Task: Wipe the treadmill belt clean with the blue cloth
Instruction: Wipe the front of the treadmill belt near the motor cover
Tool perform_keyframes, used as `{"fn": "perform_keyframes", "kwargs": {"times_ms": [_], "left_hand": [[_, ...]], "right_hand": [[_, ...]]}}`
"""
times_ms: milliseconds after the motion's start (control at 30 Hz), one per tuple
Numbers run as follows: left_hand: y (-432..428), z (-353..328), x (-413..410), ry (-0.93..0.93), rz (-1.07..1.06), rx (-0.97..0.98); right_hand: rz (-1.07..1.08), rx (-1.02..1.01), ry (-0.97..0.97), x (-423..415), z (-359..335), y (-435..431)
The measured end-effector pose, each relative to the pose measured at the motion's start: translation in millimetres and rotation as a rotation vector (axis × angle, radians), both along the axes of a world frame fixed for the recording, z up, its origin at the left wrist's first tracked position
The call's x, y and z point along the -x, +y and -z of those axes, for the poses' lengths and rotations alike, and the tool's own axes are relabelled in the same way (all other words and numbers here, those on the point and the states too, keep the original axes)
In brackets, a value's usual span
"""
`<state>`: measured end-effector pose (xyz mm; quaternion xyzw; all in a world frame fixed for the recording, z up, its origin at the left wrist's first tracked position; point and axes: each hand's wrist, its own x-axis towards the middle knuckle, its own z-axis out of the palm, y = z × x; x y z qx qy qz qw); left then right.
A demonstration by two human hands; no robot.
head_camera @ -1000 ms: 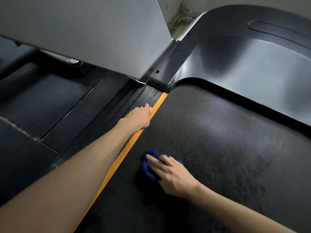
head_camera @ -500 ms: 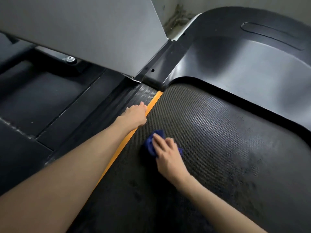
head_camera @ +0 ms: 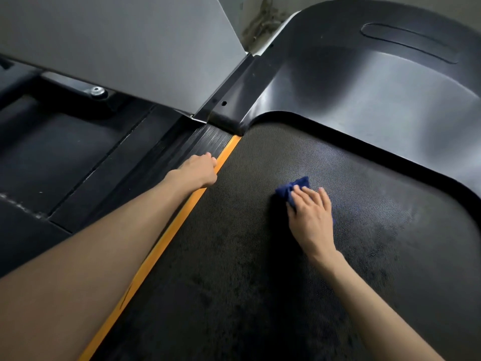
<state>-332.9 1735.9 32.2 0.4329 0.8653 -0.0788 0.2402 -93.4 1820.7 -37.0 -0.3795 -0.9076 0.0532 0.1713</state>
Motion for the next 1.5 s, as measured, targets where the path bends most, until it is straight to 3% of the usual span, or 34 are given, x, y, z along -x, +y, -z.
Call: {"fn": "perform_keyframes", "kwargs": {"times_ms": [100,167,333,500,700,900,1000,1100,1167,1233,1333,1400,1433,1500], "left_hand": [[-0.5,4.1,1.1,-0.015,-0.021,-0.007],[-1.0,6.0,2.2,-0.017,-0.032,-0.013],[-1.8,11.9,6.6,-0.047,-0.059,-0.008],[-1.0,10.2,-0.4,-0.018,-0.095,-0.005],[3.7,1.7,-14.4,0.084,-0.132,-0.024],[-5.3,-4.1,-20.2,0.057,-0.112,-0.066],[-10.1,-5.4,-16.7,0.025,-0.061,-0.041],[-10.2,-3.2,-12.1,0.054,0.021,0.016],[-9.1,-3.4,-10.4,0.093,0.059,0.057],[-5.9,-4.0,-11.4,0.099,0.054,0.060],[-1.6,-7.5,-13.2,0.116,0.015,0.039],[-4.4,-8.3,-16.8,0.125,0.012,0.016],[-6.2,-9.2,-18.6,0.125,0.011,-0.002],[-9.6,-12.0,-20.7,0.094,-0.001,-0.014]], "right_hand": [[-0.192,0.080,0.053,10.0,1.4,-25.9],[-0.310,0.135,-0.058,7.5,11.1,-39.6],[-0.316,0.108,-0.229,1.8,13.0,-25.8],[-0.373,0.084,-0.158,8.4,14.2,-40.5],[-0.670,0.046,-0.188,-4.3,22.1,-51.5],[-0.787,0.228,-0.175,-6.8,25.1,-22.8],[-0.545,0.308,-0.024,-15.2,13.7,29.8],[0.054,0.326,0.095,-22.2,4.1,86.8],[0.386,0.343,0.096,5.0,4.0,77.5],[0.259,0.375,0.112,42.4,12.1,25.4],[-0.343,0.425,0.078,54.6,17.7,-62.6],[-0.684,0.354,-0.042,36.8,12.2,-48.5],[-0.725,0.321,-0.038,31.3,10.8,-24.9],[-0.487,0.341,-0.008,24.1,3.1,25.3]]}}
